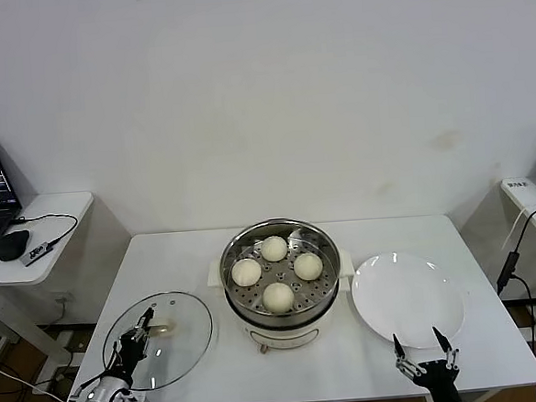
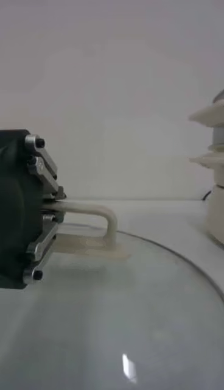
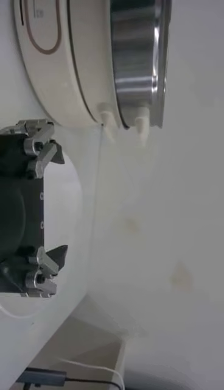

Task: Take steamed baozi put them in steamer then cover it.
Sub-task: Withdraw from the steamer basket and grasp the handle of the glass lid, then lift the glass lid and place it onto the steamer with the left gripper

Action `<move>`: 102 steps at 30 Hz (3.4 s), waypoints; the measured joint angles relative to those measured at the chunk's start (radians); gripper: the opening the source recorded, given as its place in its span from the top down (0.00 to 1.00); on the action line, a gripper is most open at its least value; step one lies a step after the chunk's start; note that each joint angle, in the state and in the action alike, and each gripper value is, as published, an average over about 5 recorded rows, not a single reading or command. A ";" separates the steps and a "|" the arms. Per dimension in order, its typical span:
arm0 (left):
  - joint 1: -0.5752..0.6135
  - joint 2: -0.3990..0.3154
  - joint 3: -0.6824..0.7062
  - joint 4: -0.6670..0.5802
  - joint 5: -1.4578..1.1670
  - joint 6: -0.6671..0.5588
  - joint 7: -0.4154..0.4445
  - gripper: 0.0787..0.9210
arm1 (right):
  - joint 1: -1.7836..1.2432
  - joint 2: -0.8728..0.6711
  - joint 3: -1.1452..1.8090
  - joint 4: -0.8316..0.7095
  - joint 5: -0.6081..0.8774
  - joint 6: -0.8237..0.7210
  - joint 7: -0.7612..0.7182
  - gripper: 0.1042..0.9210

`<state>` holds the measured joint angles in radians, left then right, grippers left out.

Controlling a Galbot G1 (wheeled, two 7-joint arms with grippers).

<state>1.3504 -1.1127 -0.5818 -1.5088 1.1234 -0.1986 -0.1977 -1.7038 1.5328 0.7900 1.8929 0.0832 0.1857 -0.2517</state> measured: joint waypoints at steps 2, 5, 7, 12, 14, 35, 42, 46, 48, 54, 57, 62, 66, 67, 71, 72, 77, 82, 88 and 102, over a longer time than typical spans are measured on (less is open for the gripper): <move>0.013 0.005 -0.008 -0.021 -0.009 0.011 0.001 0.92 | 0.002 -0.002 -0.003 -0.001 -0.001 0.000 0.000 0.12; 0.035 0.016 -0.021 -0.063 -0.024 0.037 0.007 0.92 | 0.005 -0.007 -0.007 -0.003 -0.001 0.000 -0.001 0.12; 0.050 0.025 -0.031 -0.097 -0.035 0.057 0.014 0.92 | 0.007 -0.010 -0.010 -0.003 -0.002 0.000 -0.002 0.12; 0.082 0.059 -0.063 -0.187 -0.069 0.113 0.042 0.92 | 0.006 -0.018 -0.013 -0.003 -0.004 0.001 -0.004 0.12; 0.091 0.077 -0.077 -0.224 -0.085 0.135 0.057 0.92 | 0.006 -0.020 -0.013 -0.005 -0.007 0.004 -0.005 0.12; 0.007 0.220 0.051 -0.554 -0.219 0.420 0.222 0.92 | -0.009 0.001 -0.014 0.013 -0.125 0.023 0.013 0.12; -0.118 0.197 0.206 -0.565 -0.184 0.521 0.281 0.92 | 0.004 0.009 -0.016 -0.002 -0.181 0.021 0.024 0.12; -0.199 0.160 0.299 -0.548 -0.149 0.576 0.316 0.92 | 0.012 0.015 -0.025 -0.011 -0.204 0.017 0.028 0.12; -0.238 0.141 0.344 -0.536 -0.130 0.601 0.335 0.92 | 0.016 0.019 -0.030 -0.015 -0.214 0.015 0.029 0.12; -0.344 0.084 0.463 -0.497 -0.080 0.660 0.382 0.92 | 0.022 0.033 -0.044 -0.028 -0.242 0.010 0.034 0.12; -0.388 0.056 0.514 -0.475 -0.055 0.679 0.398 0.92 | 0.021 0.036 -0.049 -0.032 -0.253 0.007 0.037 0.12; -0.440 0.006 0.587 -0.439 -0.010 0.696 0.419 0.92 | 0.019 0.040 -0.050 -0.036 -0.264 0.004 0.041 0.12; -0.468 -0.033 0.638 -0.411 0.027 0.703 0.429 0.92 | 0.019 0.041 -0.050 -0.040 -0.268 0.002 0.043 0.12; -0.473 -0.043 0.649 -0.404 0.035 0.704 0.431 0.92 | 0.019 0.041 -0.051 -0.041 -0.269 0.002 0.043 0.12; -0.490 -0.083 0.685 -0.376 0.069 0.706 0.439 0.92 | 0.021 0.042 -0.053 -0.045 -0.272 0.000 0.042 0.12; -0.494 -0.092 0.692 -0.369 0.076 0.706 0.442 0.92 | 0.022 0.042 -0.054 -0.046 -0.272 0.000 0.042 0.12; -0.502 -0.131 0.714 -0.339 0.109 0.710 0.451 0.92 | 0.025 0.042 -0.055 -0.052 -0.273 0.000 0.041 0.12; -0.500 -0.159 0.724 -0.322 0.134 0.712 0.457 0.92 | 0.026 0.043 -0.059 -0.054 -0.275 0.000 0.040 0.12; -0.493 -0.176 0.725 -0.314 0.152 0.713 0.460 0.92 | 0.026 0.043 -0.063 -0.058 -0.278 0.000 0.039 0.12; -0.473 -0.196 0.720 -0.298 0.178 0.705 0.462 0.92 | 0.026 0.043 -0.071 -0.065 -0.282 0.003 0.038 0.12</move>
<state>0.8771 -1.3083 0.1377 -1.8070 1.3014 0.5063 0.2641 -1.6776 1.5760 0.7188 1.8281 -0.1991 0.1888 -0.2138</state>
